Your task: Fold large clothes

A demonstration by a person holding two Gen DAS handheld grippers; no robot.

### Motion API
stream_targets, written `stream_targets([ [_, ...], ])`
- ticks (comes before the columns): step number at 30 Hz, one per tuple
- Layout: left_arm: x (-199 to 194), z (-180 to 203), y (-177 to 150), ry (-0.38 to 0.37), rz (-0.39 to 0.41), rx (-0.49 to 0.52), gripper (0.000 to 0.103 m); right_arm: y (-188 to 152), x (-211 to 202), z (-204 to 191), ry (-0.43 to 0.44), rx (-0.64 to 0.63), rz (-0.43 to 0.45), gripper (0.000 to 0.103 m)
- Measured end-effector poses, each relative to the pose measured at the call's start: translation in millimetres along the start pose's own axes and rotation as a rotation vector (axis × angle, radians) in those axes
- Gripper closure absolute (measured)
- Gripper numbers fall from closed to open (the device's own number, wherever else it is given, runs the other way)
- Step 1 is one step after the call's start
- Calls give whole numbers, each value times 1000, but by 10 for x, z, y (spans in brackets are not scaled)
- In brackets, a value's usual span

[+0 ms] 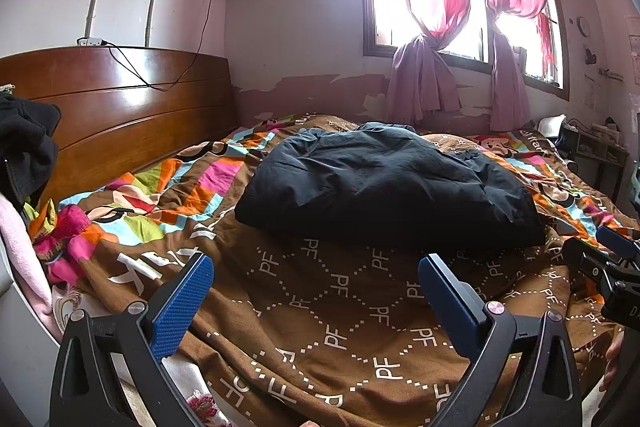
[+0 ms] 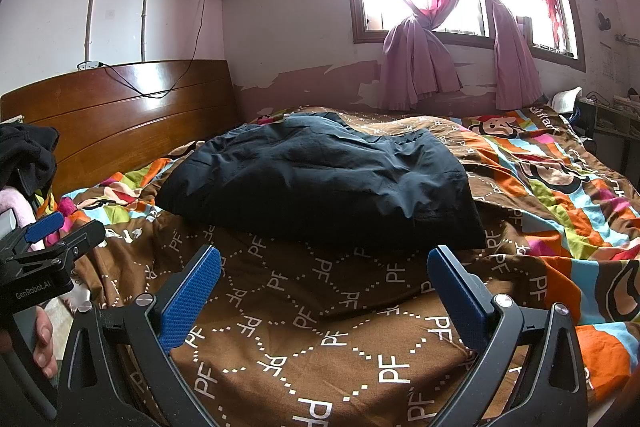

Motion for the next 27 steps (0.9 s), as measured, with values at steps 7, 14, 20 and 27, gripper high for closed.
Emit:
stream_targets([
  [7, 2, 2, 0, 1, 0, 0, 0, 2, 0, 0, 0, 1, -1, 1],
  [14, 15, -46, -15, 56, 1, 3, 0, 1, 0, -3, 1, 4, 0, 1],
  [20, 0, -53, -22, 56, 5, 7, 0, -13, 3, 3, 3, 2, 0, 1],
  [27, -24, -27, -1, 64, 25, 32, 0, -29, 1, -4, 3, 1, -4, 1],
])
Point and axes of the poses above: each gripper's, at about its wrist camera, not at the fingertips, and x roughly the way its jaws point, z to its right, y to its top, the point moved 9 cm from there along x, roughly the way its jaws point, and after that the axes turned 4 degrees about z, right-handed, at the moved point
